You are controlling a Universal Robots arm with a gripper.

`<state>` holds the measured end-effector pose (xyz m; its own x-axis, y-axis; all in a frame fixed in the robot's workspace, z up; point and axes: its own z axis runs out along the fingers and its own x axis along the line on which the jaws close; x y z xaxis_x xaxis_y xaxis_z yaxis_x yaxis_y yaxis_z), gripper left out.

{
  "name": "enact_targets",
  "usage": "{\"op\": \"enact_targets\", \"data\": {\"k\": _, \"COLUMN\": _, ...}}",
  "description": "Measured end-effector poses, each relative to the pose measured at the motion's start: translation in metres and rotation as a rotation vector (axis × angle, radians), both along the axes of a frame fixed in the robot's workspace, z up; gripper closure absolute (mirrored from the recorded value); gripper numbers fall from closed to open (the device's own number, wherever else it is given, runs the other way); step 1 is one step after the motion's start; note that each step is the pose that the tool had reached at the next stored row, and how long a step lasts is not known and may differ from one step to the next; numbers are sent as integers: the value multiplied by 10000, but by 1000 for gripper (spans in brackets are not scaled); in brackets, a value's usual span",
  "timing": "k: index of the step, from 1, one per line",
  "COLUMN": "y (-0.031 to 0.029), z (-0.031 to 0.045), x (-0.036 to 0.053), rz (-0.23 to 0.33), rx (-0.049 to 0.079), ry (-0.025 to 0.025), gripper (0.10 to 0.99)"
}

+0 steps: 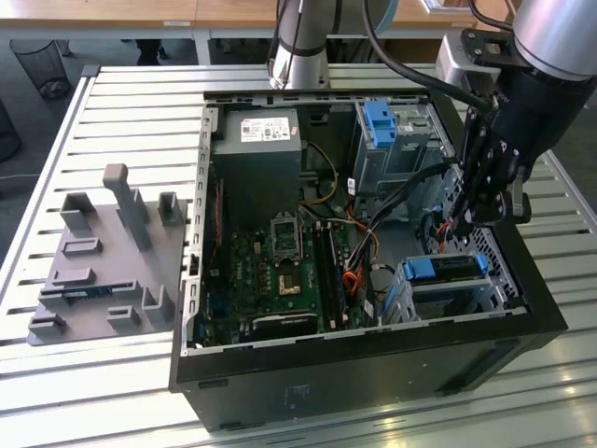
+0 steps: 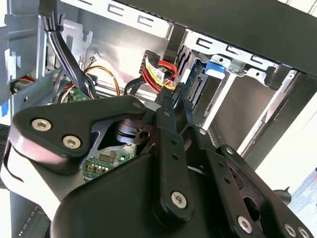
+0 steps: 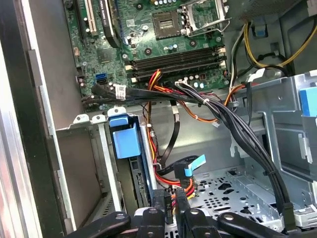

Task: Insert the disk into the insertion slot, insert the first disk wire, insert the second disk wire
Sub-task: 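Insert the first disk wire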

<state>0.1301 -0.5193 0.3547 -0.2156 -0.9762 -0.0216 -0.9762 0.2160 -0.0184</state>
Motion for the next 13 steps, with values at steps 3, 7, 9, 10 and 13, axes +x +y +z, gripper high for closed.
{"op": "enact_targets", "data": {"k": 3, "y": 4, "z": -15, "x": 7, "rz": -170, "rx": -48, "ry": 0, "gripper": 851}}
{"op": "enact_targets", "data": {"k": 7, "y": 14, "z": -31, "x": 21, "rz": -350, "rx": -181, "ry": -1, "gripper": 851}}
{"op": "enact_targets", "data": {"k": 9, "y": 22, "z": -37, "x": 27, "rz": -416, "rx": -285, "ry": -2, "gripper": 851}}
{"op": "enact_targets", "data": {"k": 10, "y": 26, "z": -39, "x": 29, "rz": -436, "rx": -326, "ry": -3, "gripper": 851}}
{"op": "enact_targets", "data": {"k": 13, "y": 39, "z": -45, "x": 31, "rz": -442, "rx": -335, "ry": -3, "gripper": 863}}
